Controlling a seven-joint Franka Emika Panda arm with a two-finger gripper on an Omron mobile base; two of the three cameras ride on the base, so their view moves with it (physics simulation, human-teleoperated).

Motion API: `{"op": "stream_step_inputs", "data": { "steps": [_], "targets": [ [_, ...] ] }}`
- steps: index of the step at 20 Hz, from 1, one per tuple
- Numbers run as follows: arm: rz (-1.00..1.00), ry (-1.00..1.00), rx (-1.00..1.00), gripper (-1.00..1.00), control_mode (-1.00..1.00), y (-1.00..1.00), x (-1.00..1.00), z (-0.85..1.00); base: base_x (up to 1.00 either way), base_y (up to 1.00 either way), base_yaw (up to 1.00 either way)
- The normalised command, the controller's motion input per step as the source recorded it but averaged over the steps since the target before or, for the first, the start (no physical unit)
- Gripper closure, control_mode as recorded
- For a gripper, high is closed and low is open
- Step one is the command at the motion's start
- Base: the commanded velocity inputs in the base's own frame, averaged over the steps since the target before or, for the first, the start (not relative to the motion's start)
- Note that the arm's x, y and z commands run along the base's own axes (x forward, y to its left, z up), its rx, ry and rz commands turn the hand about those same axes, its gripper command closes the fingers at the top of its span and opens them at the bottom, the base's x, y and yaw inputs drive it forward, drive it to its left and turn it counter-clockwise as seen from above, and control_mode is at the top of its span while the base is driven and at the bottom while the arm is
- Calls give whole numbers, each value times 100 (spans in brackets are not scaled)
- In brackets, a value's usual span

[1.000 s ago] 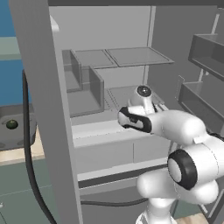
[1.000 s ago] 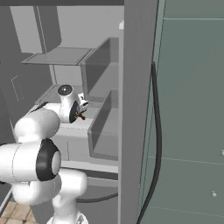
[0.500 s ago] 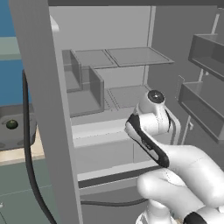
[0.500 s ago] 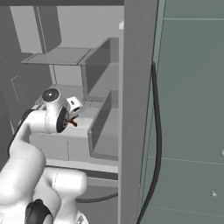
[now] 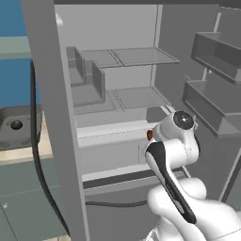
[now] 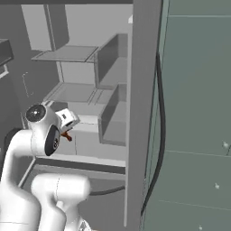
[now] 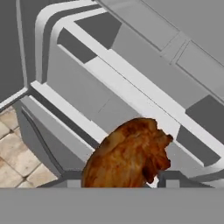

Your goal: Place one squash and one chicken drumstick in each tupperware on the nearby counter, to pack two identical lunches.

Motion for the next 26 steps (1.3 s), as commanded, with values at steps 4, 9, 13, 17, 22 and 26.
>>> {"op": "stream_step_inputs", "data": {
  "steps": [4, 9, 13, 17, 22, 26],
  "targets": [
    [0, 0, 0, 100, 100, 0, 0, 0, -100, 0, 3],
    [0, 0, 0, 100, 100, 0, 0, 0, -100, 2, 0],
    [0, 0, 0, 100, 100, 0, 0, 0, -88, 23, 0],
    [0, 0, 0, 100, 100, 0, 0, 0, -74, 45, 0],
    [0, 0, 0, 100, 100, 0, 0, 0, -32, 90, -1],
    [0, 0, 0, 100, 100, 0, 0, 0, -20, 100, -5]
  ]
}}
